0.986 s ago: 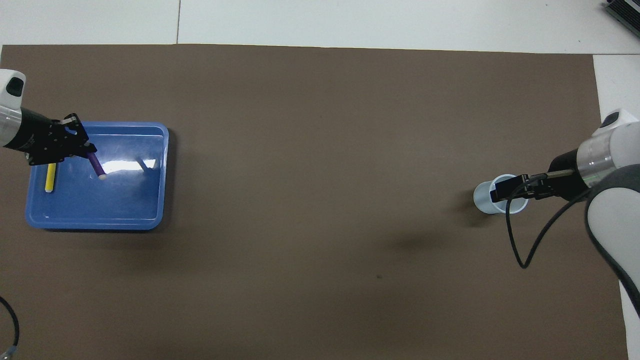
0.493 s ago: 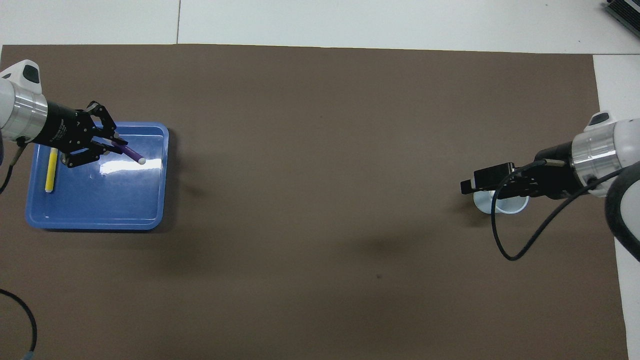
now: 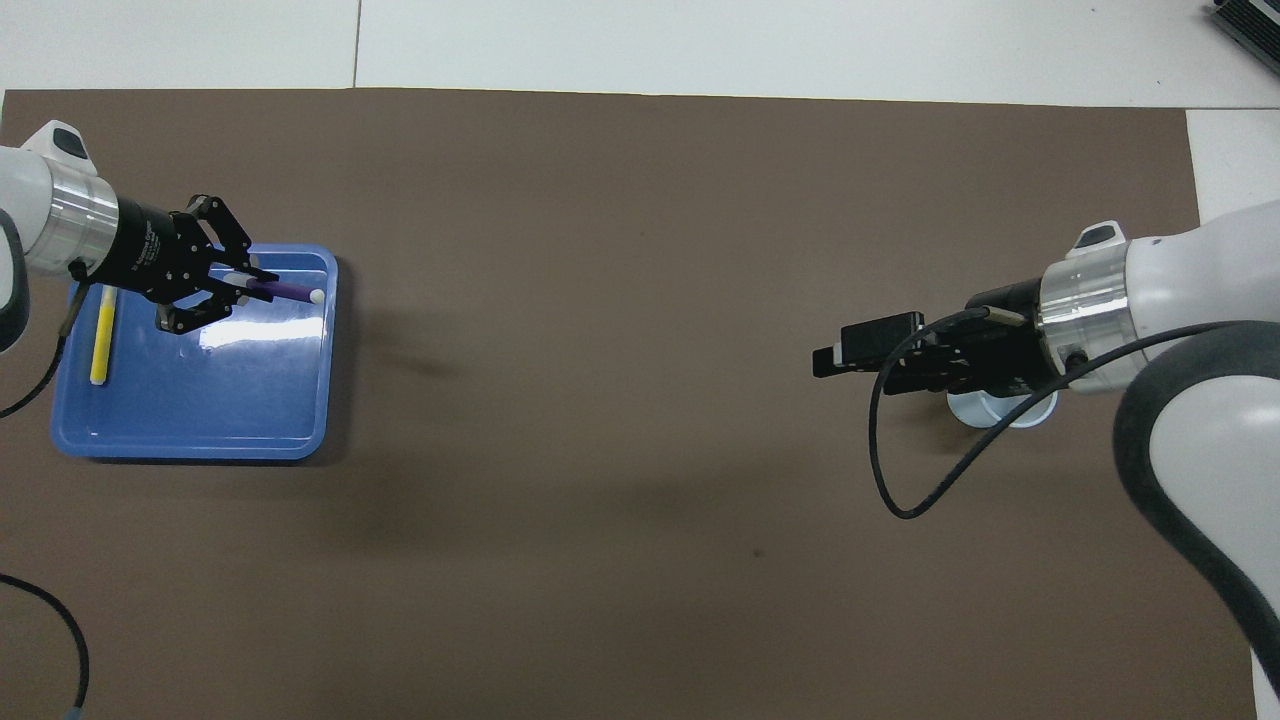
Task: Transfer and insert pens with both arms
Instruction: 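Lift the purple pen with the left gripper while the right gripper approaches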
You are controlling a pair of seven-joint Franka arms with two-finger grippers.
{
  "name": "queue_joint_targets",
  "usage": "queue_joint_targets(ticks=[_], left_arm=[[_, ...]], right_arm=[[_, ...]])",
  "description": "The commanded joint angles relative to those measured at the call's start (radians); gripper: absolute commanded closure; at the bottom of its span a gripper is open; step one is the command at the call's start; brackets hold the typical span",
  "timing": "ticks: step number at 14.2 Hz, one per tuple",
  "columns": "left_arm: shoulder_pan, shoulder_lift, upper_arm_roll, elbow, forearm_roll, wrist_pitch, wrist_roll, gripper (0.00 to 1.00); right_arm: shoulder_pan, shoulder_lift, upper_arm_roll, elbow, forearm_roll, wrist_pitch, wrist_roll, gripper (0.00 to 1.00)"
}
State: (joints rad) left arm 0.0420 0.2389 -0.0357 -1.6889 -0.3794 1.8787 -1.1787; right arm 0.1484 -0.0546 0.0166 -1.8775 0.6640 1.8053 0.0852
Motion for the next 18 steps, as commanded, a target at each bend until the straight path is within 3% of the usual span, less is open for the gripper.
queue_joint_targets(ticks=[1, 4, 8, 13, 18], left_arm=[[-0.049, -0.047, 0.008, -0.015, -0.032, 0.0, -0.139, 1.0], [-0.157, -0.081, 0.01, -0.018, -0.036, -0.015, -0.325, 1.0], [-0.292, -0.202, 0.008, -0.107, -0.064, -0.015, -0.502, 1.0], [-0.332, -0.329, 0.008, -0.196, -0.118, -0.026, -0.599, 1.0], [-0.424, -0.354, 0.008, -0.238, -0.118, -0.006, -0.708, 1.0]], right_arm=[[0.025, 0.001, 0.0, -0.02, 0.06, 0.02, 0.011, 0.0], [0.078, 0.009, 0.002, -0.037, 0.103, 0.07, 0.024, 0.0], [0.163, 0.016, 0.002, -0.045, 0.161, 0.161, 0.083, 0.0], [0.198, 0.024, 0.002, -0.045, 0.199, 0.187, 0.085, 0.04], [0.266, 0.027, 0.002, -0.045, 0.282, 0.269, 0.097, 0.04]])
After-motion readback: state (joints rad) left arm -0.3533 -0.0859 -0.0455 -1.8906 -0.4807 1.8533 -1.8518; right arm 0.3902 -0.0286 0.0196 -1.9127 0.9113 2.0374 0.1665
